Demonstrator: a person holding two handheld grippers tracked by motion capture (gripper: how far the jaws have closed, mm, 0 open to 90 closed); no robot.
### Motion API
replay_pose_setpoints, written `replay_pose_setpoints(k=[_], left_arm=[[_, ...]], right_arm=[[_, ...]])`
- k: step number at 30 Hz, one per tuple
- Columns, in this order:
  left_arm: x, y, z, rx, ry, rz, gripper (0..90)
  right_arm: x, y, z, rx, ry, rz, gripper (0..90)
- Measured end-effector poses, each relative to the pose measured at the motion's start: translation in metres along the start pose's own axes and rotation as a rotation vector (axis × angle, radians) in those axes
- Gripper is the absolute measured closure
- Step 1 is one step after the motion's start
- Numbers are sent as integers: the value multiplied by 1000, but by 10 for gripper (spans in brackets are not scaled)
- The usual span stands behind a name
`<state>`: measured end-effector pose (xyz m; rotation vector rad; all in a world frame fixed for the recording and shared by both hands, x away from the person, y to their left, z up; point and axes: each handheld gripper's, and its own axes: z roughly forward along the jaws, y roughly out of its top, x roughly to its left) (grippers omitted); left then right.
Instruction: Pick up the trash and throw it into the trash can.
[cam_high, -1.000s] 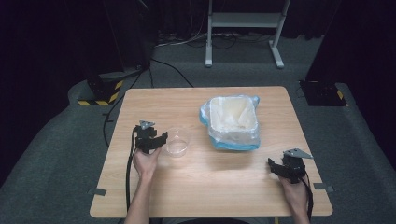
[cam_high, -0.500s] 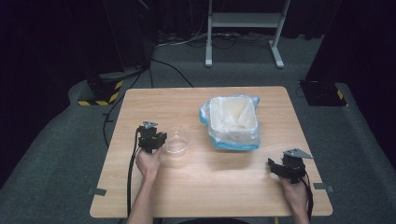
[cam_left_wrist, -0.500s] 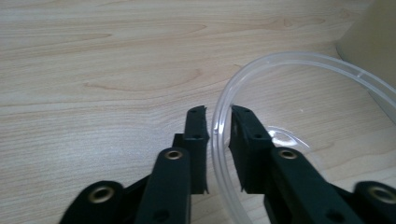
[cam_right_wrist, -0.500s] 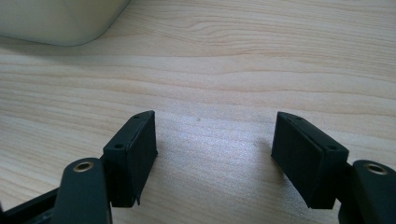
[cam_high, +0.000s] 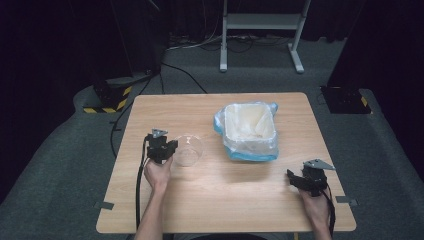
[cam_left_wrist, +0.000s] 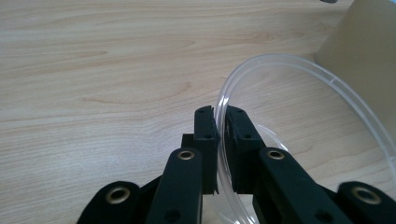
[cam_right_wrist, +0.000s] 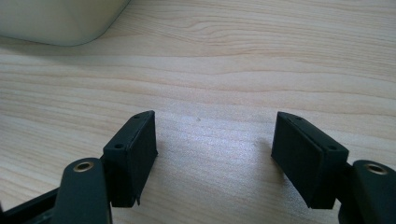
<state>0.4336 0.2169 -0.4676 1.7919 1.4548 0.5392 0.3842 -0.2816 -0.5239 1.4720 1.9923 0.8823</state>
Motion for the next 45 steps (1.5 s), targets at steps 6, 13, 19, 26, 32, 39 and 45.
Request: replay_pose_setpoints(k=[6,13,19,26,32,39,45], left_arm=[[-2,9,-14,-29,1,10,836],[-8,25,-37,-66,-16,32,837],[-16,41,-55,-99,-55,55,837],[-22,53,-66,-120,-116,57,837],[-29,62,-66,-104,-148,82,836],[-38,75,-63,-107,-194,86,836],[-48,88,-60,-125,-232,80,836]], right_arm=[[0,0,0,0,0,0,302],[0,0,0,1,2,2,301],[0,0,0,1,1,3,301],[0,0,0,1,1,5,301],[0,0,0,0,1,7,301],[0,0,0,0,1,7,301],[0,0,0,1,1,7,300]])
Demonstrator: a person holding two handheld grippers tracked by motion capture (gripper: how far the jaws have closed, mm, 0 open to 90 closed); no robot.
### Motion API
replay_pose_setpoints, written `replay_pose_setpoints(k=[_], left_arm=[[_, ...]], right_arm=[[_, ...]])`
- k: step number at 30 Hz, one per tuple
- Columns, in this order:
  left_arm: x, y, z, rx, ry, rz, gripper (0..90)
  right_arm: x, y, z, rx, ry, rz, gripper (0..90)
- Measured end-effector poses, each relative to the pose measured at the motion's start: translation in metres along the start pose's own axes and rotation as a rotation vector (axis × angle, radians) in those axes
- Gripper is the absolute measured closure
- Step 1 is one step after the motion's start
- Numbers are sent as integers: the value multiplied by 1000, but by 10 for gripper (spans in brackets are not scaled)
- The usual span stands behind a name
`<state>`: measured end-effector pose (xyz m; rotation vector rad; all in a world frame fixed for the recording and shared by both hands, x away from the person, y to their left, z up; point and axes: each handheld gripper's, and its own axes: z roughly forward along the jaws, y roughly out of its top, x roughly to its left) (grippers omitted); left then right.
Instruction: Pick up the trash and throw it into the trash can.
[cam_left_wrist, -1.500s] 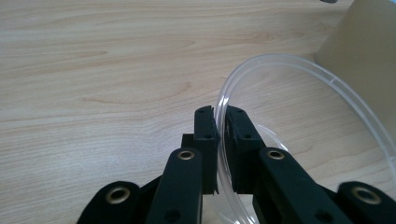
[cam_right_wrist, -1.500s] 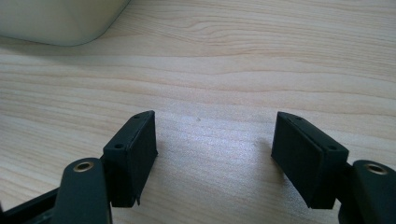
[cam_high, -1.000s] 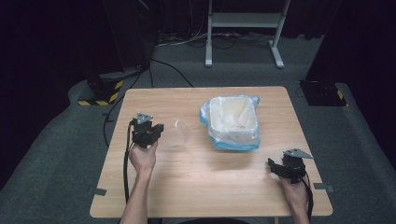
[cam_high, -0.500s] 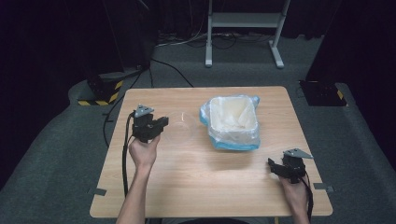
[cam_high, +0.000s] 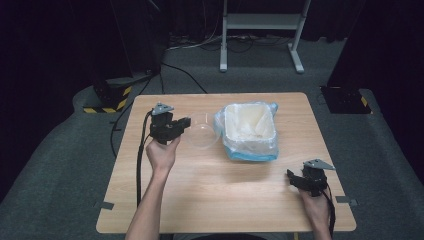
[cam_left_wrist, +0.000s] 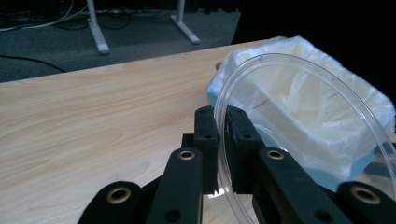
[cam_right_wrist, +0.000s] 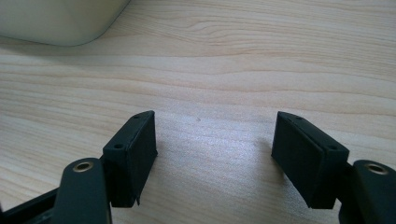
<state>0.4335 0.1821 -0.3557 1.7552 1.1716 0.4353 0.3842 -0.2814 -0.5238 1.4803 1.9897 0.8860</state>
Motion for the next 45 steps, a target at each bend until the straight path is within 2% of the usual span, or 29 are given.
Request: replay_pose_setpoints(k=[9,27,34,41,45], left_arm=[[-12,22,15,-14,-62,-5,836],[-42,50,51,1,-106,55,836],[-51,55,64,-2,-123,57,835],[-62,57,81,14,-135,64,834],[-68,57,90,34,-131,83,833]], right_arm=[[0,0,0,0,0,-1,300],[0,0,0,0,0,-2,301],[0,0,0,1,-1,-2,300],[0,0,0,-1,0,-4,299],[0,0,0,0,0,-5,299]])
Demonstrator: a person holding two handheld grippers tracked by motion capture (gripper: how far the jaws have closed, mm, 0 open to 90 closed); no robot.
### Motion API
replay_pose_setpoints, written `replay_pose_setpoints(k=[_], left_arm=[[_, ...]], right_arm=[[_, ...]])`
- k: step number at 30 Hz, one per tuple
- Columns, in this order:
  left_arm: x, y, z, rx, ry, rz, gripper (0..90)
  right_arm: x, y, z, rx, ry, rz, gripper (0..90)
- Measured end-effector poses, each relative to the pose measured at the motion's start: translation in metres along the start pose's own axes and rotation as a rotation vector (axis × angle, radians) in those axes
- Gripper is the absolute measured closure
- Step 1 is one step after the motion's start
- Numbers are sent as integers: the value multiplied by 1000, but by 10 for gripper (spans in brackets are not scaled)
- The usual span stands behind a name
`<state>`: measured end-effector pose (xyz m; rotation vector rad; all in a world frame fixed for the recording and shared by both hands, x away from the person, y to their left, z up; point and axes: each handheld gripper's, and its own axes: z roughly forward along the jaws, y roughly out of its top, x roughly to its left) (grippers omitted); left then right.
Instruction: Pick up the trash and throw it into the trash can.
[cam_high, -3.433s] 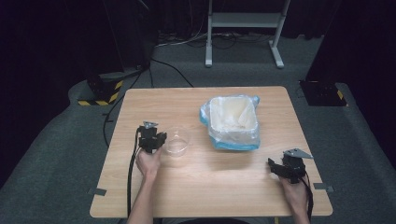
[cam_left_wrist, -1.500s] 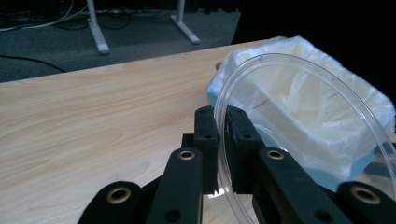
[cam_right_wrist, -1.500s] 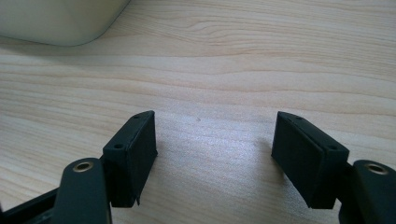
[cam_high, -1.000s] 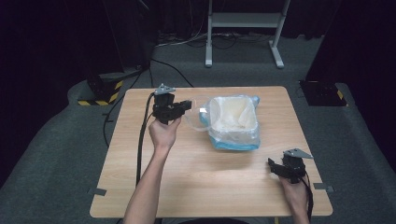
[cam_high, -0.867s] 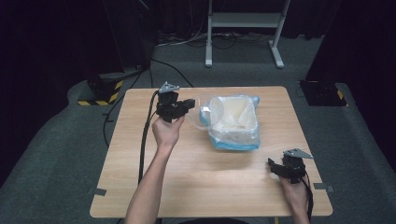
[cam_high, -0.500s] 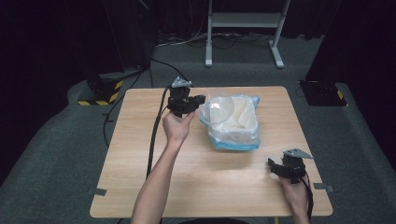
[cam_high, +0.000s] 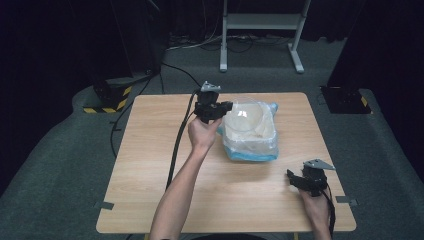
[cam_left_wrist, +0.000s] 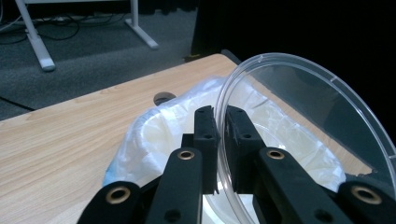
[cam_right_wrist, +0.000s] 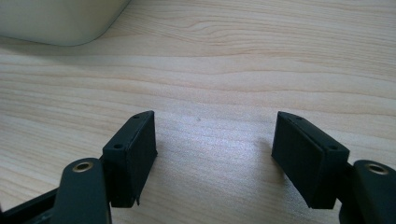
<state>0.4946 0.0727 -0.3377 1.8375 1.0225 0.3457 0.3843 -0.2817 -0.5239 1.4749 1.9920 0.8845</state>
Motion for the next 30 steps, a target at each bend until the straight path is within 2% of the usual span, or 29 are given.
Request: replay_pose_setpoints(k=[10,13,17,22,30], left_arm=[[-7,-1,18,28,-13,11,826],[-7,-1,19,29,-12,2,744],[-8,-1,17,35,-8,27,678],[-7,-5,9,17,0,22,628],[1,-17,-6,-5,34,17,598]], right_arm=[[0,0,0,0,0,-2,299],[0,0,0,0,0,-2,298],[0,0,0,0,0,-1,298],[0,0,0,0,1,-1,298],[0,0,0,0,1,-1,298]])
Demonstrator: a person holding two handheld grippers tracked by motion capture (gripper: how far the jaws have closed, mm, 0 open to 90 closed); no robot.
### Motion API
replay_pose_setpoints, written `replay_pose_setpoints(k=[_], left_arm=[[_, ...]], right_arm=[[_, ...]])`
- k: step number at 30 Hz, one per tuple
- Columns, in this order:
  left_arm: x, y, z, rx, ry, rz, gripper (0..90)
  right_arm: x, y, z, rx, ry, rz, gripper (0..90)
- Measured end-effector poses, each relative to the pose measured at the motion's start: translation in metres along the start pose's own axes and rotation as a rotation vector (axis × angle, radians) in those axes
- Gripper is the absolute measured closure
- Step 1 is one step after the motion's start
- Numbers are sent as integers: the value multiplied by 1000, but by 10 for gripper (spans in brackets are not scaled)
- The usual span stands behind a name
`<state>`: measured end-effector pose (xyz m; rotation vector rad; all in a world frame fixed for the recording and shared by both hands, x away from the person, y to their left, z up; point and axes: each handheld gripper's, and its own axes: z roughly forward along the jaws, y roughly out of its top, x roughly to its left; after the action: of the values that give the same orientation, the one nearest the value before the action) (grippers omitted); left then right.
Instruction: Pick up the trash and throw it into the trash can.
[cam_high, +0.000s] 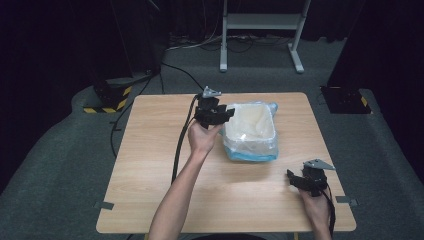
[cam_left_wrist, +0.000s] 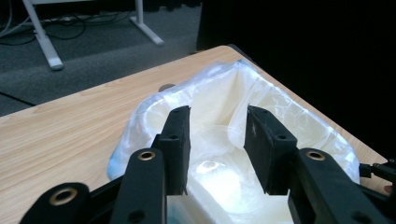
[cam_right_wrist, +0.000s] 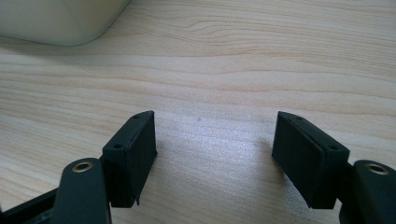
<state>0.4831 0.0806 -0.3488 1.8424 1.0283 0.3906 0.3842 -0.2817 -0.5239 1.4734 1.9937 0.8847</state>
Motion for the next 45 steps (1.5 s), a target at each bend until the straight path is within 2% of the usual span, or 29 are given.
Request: replay_pose_setpoints(k=[10,17,25,32,45], left_arm=[[5,-11,-19,-27,26,6,583],[12,-24,-33,-51,35,-18,577],[21,-42,-49,-62,71,-35,572],[30,-55,-60,-77,87,-73,560],[37,-75,-77,-80,124,-85,555]], right_arm=[[0,0,0,0,0,0,298],[0,0,0,0,0,0,298],[0,0,0,0,0,0,298],[0,0,0,1,0,3,298],[0,0,0,0,0,4,298]])
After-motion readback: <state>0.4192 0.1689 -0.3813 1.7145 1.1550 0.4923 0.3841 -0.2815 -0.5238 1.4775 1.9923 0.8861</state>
